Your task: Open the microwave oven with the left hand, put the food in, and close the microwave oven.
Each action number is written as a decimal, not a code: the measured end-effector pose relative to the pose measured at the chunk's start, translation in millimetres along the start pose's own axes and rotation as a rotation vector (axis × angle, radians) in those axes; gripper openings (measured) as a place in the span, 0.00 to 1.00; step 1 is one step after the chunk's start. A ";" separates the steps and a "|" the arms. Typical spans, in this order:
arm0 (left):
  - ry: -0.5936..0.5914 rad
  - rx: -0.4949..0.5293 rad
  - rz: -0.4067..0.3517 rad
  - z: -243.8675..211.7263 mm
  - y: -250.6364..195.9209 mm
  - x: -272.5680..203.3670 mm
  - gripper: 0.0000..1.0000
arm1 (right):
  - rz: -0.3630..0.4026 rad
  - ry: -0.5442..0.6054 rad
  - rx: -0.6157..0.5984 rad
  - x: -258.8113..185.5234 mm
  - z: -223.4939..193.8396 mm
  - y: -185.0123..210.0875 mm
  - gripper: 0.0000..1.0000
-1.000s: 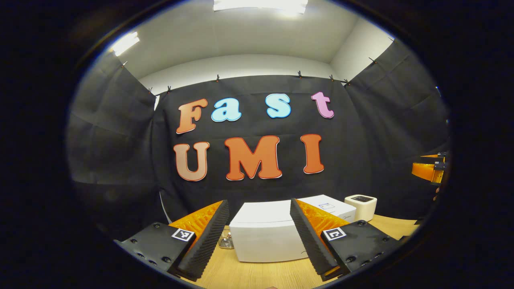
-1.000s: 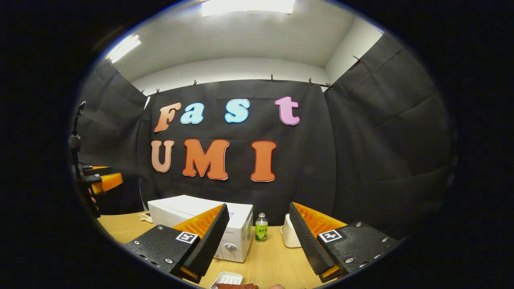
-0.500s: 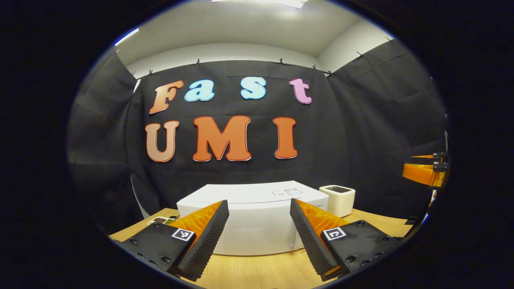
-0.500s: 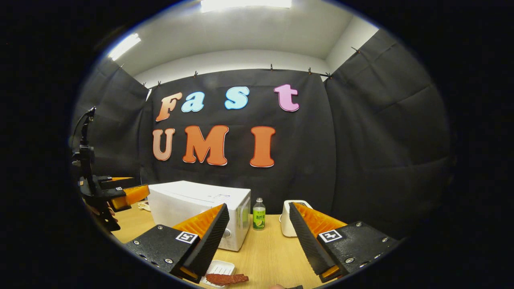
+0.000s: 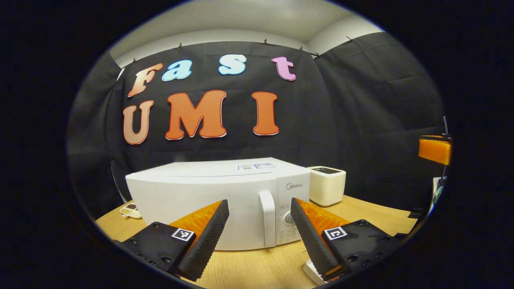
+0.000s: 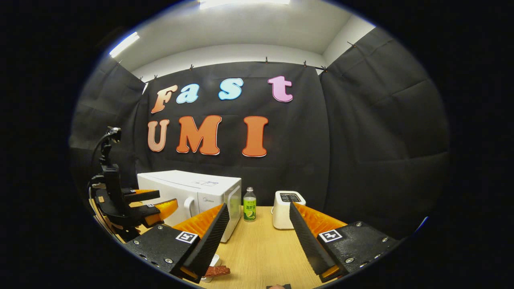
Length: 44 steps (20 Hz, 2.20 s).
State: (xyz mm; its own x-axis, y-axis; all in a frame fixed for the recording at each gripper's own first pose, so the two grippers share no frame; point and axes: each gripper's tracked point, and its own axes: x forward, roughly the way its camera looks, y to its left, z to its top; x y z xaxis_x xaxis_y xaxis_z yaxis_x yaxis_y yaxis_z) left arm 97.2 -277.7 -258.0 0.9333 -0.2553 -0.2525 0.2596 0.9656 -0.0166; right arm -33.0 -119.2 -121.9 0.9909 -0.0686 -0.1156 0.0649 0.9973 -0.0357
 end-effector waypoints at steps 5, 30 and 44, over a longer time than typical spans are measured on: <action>0.086 -0.008 0.015 -39.6 -10.1 38.7 0.95 | -0.017 0.023 0.019 2.7 -18.1 -19.8 0.94; 0.165 -0.069 0.107 -63.6 -7.2 48.0 0.15 | -0.062 0.102 0.077 -13.5 -47.2 -35.8 0.94; 0.132 -0.024 0.037 -62.0 34.2 -108.0 0.14 | 0.009 0.132 0.150 -23.8 -52.2 12.8 0.94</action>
State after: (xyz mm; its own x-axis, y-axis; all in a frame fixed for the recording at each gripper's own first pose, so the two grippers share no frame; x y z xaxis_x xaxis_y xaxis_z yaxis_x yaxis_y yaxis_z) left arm -10.1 -214.1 -291.3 0.9009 -0.2127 -0.3784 0.2187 0.9754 -0.0277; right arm -61.9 -106.3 -171.4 0.9681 -0.0527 -0.2449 0.0825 0.9902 0.1131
